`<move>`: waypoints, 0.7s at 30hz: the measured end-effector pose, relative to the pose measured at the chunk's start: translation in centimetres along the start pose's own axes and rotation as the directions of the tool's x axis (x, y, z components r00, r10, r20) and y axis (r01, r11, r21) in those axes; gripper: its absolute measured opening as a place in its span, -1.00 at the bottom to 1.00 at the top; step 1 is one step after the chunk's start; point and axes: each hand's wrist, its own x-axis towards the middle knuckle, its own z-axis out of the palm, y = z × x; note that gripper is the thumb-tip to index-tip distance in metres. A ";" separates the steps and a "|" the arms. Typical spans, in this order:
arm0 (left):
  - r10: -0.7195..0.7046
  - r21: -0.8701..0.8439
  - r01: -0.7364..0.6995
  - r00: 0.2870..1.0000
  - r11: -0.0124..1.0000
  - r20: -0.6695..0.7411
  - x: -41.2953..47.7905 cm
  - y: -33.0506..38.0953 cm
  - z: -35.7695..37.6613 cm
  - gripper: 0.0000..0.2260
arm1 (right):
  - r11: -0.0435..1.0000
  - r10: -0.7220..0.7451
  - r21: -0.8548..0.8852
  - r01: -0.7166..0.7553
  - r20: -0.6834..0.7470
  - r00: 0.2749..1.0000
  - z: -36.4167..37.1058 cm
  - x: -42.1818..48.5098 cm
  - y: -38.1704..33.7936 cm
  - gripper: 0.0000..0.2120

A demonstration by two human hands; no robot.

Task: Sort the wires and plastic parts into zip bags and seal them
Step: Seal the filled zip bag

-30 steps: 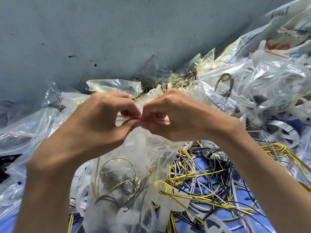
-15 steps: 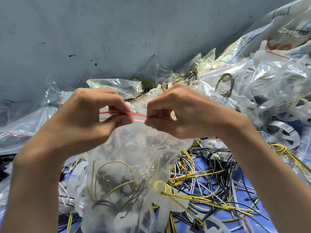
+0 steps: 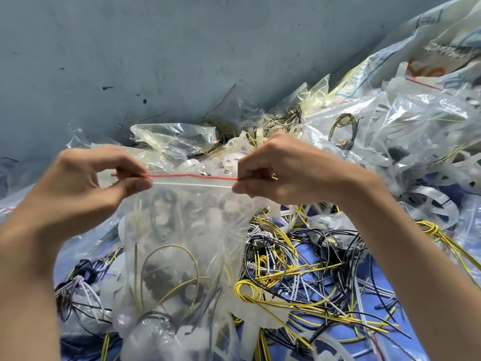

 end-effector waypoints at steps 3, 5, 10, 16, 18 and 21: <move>-0.068 0.019 0.068 0.997 0.997 -0.027 -0.6 -2.1 -0.5 -0.82 | 1.000 0.027 0.011 -0.027 -0.001 1.000 -0.2 -0.1 0.4 -0.72; -0.122 0.008 0.123 0.991 0.992 -0.046 -1.1 -3.2 -0.8 -0.74 | 0.999 0.038 0.012 -0.038 0.008 0.999 -0.3 -0.2 0.6 -0.72; -0.363 0.045 0.369 0.926 0.928 -0.106 -3.5 -7.8 -2.4 -0.89 | 0.990 0.115 -0.085 -0.112 0.027 0.993 -1.3 -1.2 2.3 -0.69; -0.360 -0.032 0.359 0.932 0.933 -0.038 -3.5 -6.2 -4.0 -0.89 | 0.970 0.238 -0.040 -0.240 -0.053 0.970 -2.4 -1.5 3.9 -0.78; -0.201 -0.064 0.197 0.978 0.978 -0.051 -2.0 -2.5 -2.5 -0.90 | 0.985 0.171 -0.013 -0.170 0.002 0.985 -1.1 -0.5 2.0 -0.65; -0.015 -0.014 0.015 1.000 1.000 0.018 0.2 1.7 -0.1 -0.88 | 0.999 0.045 0.007 -0.045 0.079 0.996 0.9 0.3 -0.6 -0.62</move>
